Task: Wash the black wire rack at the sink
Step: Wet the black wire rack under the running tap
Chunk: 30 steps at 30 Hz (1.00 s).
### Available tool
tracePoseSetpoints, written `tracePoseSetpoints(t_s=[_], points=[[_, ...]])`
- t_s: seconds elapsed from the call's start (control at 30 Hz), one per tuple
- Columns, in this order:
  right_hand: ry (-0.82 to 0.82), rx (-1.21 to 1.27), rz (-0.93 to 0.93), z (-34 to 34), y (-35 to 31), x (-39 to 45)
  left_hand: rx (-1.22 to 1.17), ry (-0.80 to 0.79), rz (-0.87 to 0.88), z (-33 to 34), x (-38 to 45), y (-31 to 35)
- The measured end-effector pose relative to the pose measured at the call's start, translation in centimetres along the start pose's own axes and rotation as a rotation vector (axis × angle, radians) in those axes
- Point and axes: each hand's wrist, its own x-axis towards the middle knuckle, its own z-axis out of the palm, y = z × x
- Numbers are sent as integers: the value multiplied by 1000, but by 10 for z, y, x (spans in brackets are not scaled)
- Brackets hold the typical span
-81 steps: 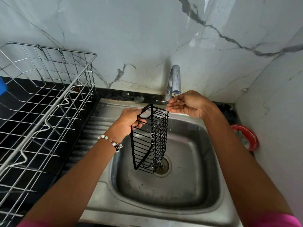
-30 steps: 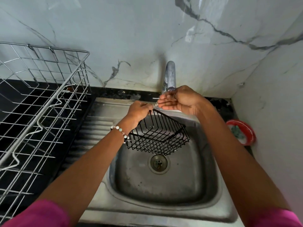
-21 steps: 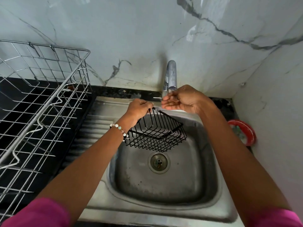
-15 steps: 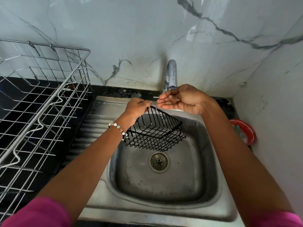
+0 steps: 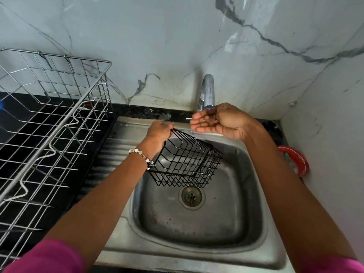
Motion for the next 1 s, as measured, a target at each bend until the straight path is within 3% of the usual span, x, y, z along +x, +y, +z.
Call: tracePoseSetpoints(t_s=[0.17,0.3,0.4,0.53,0.6,0.67,0.83,0.93,1.0], points=[[124,-180,18,3,3,3,20,28,-82,-3,-4,-2],[-2,-87,39,2,4,1,17,41,-140,-6,-3,-3],[107,-221,39,2,5,3,40,48,-179,-8,-5,-1],[13,-89,35,-1,4,2,26,50,-233,-12,-8,-1],[54,-139,46,1,4,3,14,42,-252,-14,-10,-2],[123,-214,50,3,5,5,4,32,-249,-17,-12,-3],[-21,-26,30,5,4,3,-19,14,-215,-23,-17,-3],[152,-188,47,6,8,9,-20,0,-157,-24,-22,-1],[161,-183,41,5,10,10,-16,-3,-121,-26,-25,0]])
